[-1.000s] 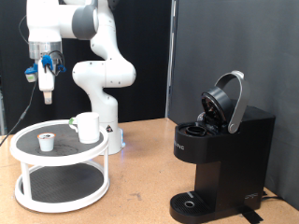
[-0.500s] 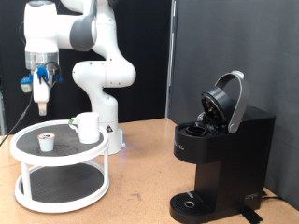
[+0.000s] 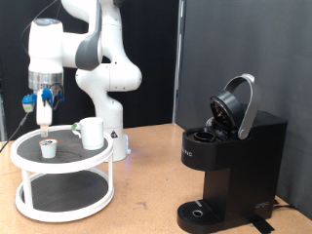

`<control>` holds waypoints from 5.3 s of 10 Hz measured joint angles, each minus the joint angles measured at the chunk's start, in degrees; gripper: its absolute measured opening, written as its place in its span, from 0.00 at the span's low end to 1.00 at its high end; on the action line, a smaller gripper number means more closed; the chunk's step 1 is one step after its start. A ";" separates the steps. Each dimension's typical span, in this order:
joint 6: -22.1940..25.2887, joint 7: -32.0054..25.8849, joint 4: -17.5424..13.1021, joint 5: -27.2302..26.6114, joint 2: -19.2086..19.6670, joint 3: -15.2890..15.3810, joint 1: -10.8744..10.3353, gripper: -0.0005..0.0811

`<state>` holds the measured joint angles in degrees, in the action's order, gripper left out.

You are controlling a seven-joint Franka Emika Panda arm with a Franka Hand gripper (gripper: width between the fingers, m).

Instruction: Make a cup of coffee with the keurig machine

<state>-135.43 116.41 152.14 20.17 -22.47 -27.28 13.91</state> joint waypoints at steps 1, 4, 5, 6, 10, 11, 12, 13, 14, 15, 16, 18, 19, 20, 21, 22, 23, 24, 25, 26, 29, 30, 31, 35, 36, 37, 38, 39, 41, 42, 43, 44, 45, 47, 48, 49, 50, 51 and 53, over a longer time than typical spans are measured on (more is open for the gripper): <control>-2.35 0.50 0.96 0.46 1.10 0.00 0.30 0.91; -7.58 0.93 3.10 0.68 4.10 0.00 0.63 0.91; -8.29 0.93 3.45 0.59 4.67 0.00 0.63 0.91; -8.49 0.85 3.75 0.30 4.77 0.00 0.63 0.91; -7.62 -3.17 3.63 -3.72 4.26 -0.78 0.60 0.91; -6.66 -4.08 3.34 -4.66 3.89 -0.98 0.60 0.91; -6.12 -4.36 3.09 -4.86 3.63 -1.09 0.61 0.91; -5.94 -4.36 2.95 -4.87 3.51 -1.14 0.63 0.90; -5.75 -4.36 2.82 -4.87 3.49 -1.15 0.64 0.90; -5.39 -4.33 2.60 -4.87 3.49 -1.15 0.64 0.66; -4.96 -4.29 2.33 -4.87 3.49 -1.15 0.64 0.66; -4.19 -4.20 1.89 -4.86 3.49 -1.15 0.64 0.47; -3.62 -4.20 1.57 -4.86 3.49 -1.15 0.64 0.47; -2.72 -4.21 1.11 -4.94 3.48 -1.15 0.64 0.47; -1.39 -4.54 0.41 -5.40 3.36 -1.15 0.64 0.47; 0.16 -5.16 -0.44 -6.20 2.97 -1.16 0.64 0.47; 1.81 -5.88 -1.33 -6.75 2.27 -1.19 0.64 0.47; 3.27 -6.03 -2.24 -6.85 1.32 -1.19 0.64 0.47; 4.56 -6.03 -2.63 -6.85 0.31 -1.19 0.64 0.47; 4.51 -6.02 -2.51 -6.84 0.35 -1.19 0.64 0.47; 7.80 -11.17 -5.10 -20.20 -0.35 -2.46 -2.34 0.47; 10.82 -14.01 -6.98 -26.52 -0.82 -3.28 -4.36 0.47; 14.11 -16.09 -8.81 -31.85 -1.02 -3.97 -6.31 0.47; 15.48 -14.04 -11.13 -37.95 -1.15 -2.62 -9.11 0.47; 18.21 -14.67 -11.49 -38.49 -1.12 -2.96 -9.21 0.47; 20.92 -14.84 -12.28 -41.86 -1.05 -3.52 -9.61 0.47; 22.86 -14.78 -13.44 -46.08 -0.67 -3.74 -10.51 0.47; 24.85 -14.72 -14.91 -49.94 0.16 -3.71 -11.72 0.47; 29.07 -14.53 -17.87 -54.91 2.20 -3.44 -14.02 0.47; 30.17 -14.05 -19.04 -56.21 3.05 -2.89 -15.08 0.47; 30.71 -12.90 -19.99 -56.70 3.76 -2.01 -15.96 0.47; 30.41 -10.86 -20.75 -56.79 4.32 -0.62 -16.50 0.47; 29.69 -9.27 -21.12 -56.79 4.70 0.22 -16.66 0.47; 29.72 -10.68 -21.02 -59.20 4.70 0.10 -16.68 0.47; 29.69 -11.21 -21.16 -62.76 4.71 0.14 -16.97 0.47; 29.69 -11.19 -21.64 -65.79 4.82 0.45 -17.65 0.47; 29.62 -10.81 -22.42 -67.63 5.14 1.12 -18.34 0.47; 29.61 -9.73 -23.38 -68.07 5.74 2.06 -18.98 0.47; 29.55 -7.50 -25.25 -68.09 7.23 4.42 -20.06 0.47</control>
<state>-105.87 108.91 126.89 -47.92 -15.25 -22.86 -6.15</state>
